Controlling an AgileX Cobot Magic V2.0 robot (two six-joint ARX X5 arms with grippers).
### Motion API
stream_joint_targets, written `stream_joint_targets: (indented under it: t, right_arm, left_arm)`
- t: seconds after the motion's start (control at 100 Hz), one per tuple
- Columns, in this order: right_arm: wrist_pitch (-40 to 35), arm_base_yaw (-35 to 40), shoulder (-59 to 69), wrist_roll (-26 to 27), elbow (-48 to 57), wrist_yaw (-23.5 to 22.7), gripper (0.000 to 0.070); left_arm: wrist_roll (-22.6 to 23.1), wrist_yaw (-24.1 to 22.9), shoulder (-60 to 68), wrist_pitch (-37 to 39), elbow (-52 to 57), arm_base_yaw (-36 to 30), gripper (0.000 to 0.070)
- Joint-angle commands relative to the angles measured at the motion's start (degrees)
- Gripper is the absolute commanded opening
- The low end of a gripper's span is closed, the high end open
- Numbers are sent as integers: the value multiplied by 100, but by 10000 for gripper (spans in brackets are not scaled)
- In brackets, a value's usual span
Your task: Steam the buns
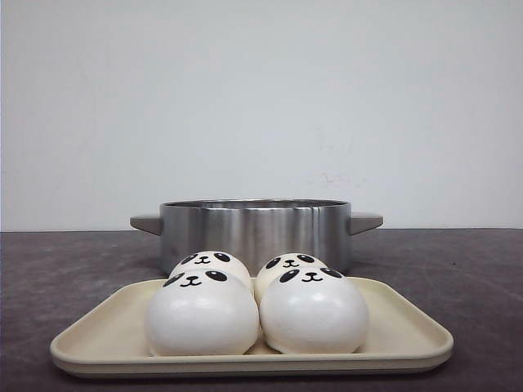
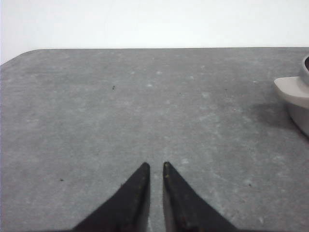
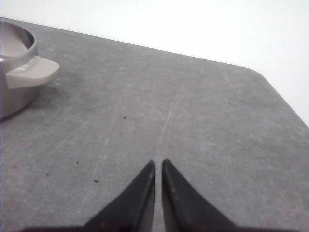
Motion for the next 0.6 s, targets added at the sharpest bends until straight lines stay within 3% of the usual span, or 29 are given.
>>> stream_joint_targets:
  t: [0.0,0.1,0.21,0.29,0.41,0.48,0.59]
  right_arm:
    - [94,-7,2,-31,-17,-42,17]
    - [356,-2,2,240,-17,-179,17]
    - [776,-2,2,1202,-11,-544,17]
    - [1130,-2,2,1974,-11,-673,8]
    - [1502,-2,2,2889,184,-855,7]
    - [1355,-2,33,2975,562,-1152,6]
    - [619,-2,382,2852,1493,-1427,6]
  left_arm:
    - [-660,138,-2,-20,-105,4,0]
    - [-1641,254,-2,-17,-103,4,0]
    - [-2625,304,0,-33,-92,4,0]
    - [-3191,640,-2,-155,0,7,0]
    - [-3235,1257,0,4,273,4,3]
    - [-3108,1521,39,-125,632,4,4]
    - [-2433,1624,317,-634,1482,4,4]
